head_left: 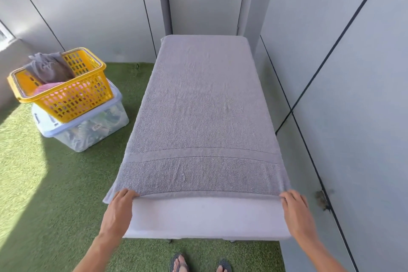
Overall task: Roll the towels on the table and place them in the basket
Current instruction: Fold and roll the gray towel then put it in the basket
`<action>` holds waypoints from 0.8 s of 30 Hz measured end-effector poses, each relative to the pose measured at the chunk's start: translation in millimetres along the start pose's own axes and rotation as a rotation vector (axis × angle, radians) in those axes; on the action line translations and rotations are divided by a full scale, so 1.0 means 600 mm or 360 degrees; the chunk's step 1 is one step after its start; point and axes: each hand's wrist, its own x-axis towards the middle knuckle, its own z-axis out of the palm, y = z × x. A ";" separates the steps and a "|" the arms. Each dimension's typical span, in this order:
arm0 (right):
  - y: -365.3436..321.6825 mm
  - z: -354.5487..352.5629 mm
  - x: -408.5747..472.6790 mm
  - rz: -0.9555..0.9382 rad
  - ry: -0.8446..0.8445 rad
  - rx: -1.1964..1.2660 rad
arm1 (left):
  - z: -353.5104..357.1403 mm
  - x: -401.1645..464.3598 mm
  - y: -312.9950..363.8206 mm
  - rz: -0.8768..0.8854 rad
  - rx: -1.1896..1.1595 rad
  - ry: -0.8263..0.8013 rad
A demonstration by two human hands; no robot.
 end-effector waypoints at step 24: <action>-0.028 -0.027 0.002 0.0372 0.0021 -0.0111 | -0.038 0.001 -0.024 -0.0018 -0.0090 -0.0055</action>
